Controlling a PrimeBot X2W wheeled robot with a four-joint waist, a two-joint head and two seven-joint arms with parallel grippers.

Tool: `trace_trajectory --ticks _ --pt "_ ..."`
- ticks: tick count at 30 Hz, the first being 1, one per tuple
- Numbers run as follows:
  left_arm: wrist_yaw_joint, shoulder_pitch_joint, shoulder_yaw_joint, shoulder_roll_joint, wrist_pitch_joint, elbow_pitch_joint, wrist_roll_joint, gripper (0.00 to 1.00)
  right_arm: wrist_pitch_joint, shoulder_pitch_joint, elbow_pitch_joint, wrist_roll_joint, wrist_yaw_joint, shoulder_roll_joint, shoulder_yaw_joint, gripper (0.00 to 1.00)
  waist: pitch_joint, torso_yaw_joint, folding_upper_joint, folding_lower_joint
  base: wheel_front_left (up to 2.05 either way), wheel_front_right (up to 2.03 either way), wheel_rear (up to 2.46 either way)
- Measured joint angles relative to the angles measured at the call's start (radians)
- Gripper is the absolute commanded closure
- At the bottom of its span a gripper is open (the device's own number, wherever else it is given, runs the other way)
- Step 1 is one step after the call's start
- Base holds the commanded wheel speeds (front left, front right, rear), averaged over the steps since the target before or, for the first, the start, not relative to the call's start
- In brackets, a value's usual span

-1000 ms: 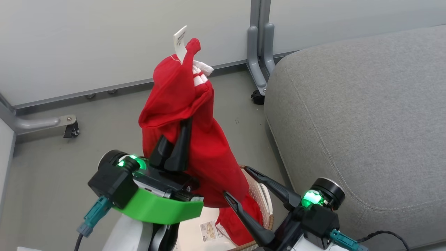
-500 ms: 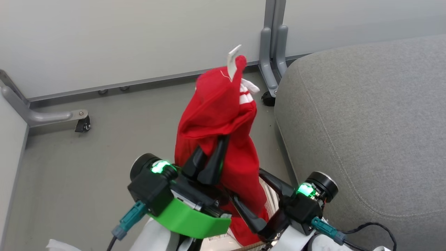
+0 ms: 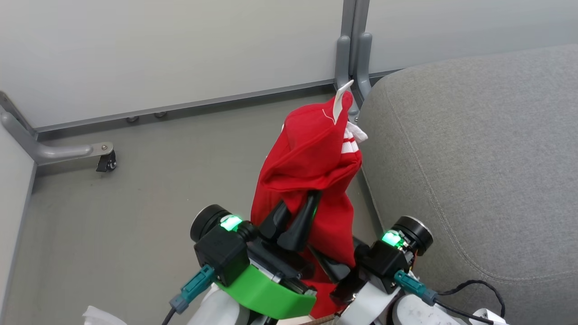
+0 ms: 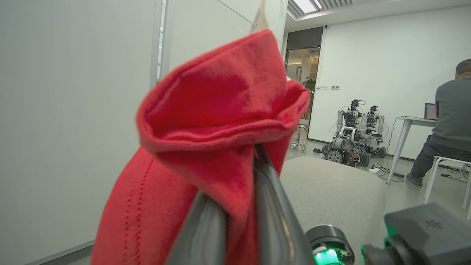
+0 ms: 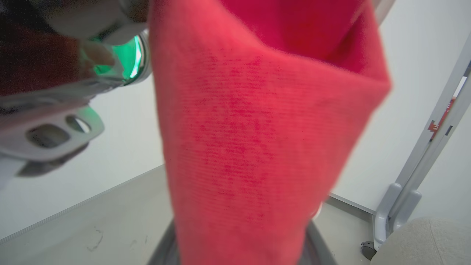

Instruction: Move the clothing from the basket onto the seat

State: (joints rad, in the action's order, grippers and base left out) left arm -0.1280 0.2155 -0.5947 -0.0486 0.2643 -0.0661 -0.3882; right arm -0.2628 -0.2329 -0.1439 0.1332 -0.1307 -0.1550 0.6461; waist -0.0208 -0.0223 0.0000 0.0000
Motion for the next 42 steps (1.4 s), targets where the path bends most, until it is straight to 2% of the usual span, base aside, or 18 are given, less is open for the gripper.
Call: trace_trajectory --ticks 18,19,20,22,23,24,31,34,42 --pt "0.000 -0.005 -0.003 0.000 0.000 0.024 -0.009 1.00 0.000 0.015 0.047 0.028 0.000 0.004 -0.040 1.00 -0.013 -0.004 0.0000 0.0000 0.00 0.00 0.00" --pt "0.000 -0.005 -0.004 0.000 0.000 0.033 -0.009 0.93 0.000 0.019 0.048 0.031 0.000 0.004 -0.040 1.00 -0.015 -0.004 0.0000 0.0000 0.00 0.00 0.00" --pt "0.000 -0.006 -0.002 0.000 0.000 0.038 -0.008 0.58 0.000 0.021 0.050 0.032 0.000 0.003 -0.041 1.00 -0.016 -0.003 0.0000 0.0000 0.00 0.00 0.00" --pt "0.000 -0.010 0.013 0.000 0.000 0.041 -0.006 0.47 0.000 0.023 0.053 0.034 0.000 0.002 -0.047 1.00 -0.018 0.000 0.0000 0.0000 0.00 0.00 0.00" --pt "0.000 -0.015 0.022 0.000 0.000 0.040 -0.006 0.32 0.000 0.023 0.054 0.035 0.000 0.002 -0.051 1.00 -0.019 0.002 0.0000 0.0000 0.00 0.00 0.00" --pt "0.000 -0.019 0.035 0.000 0.001 0.040 -0.010 0.00 0.000 0.025 0.059 0.035 0.000 0.002 -0.061 1.00 -0.021 0.004 0.0000 0.0000 0.00 0.00 0.00" --pt "0.000 -0.030 0.092 0.001 0.001 0.048 0.037 0.00 0.000 0.051 0.079 0.072 0.000 0.027 -0.141 1.00 -0.026 0.022 0.0000 0.0000 0.00 0.00 0.00" --pt "-0.001 -0.056 0.151 -0.001 0.000 0.078 0.039 0.00 0.000 0.068 0.077 0.103 0.000 0.040 -0.193 1.00 -0.028 0.031 0.0000 0.0000 0.00 0.00 0.00" --pt "-0.001 -0.147 0.308 -0.040 0.000 0.124 0.141 0.00 0.000 0.101 0.088 0.094 0.000 0.032 -0.281 1.00 -0.033 0.056 0.0000 0.0000 0.00 0.00 0.00"
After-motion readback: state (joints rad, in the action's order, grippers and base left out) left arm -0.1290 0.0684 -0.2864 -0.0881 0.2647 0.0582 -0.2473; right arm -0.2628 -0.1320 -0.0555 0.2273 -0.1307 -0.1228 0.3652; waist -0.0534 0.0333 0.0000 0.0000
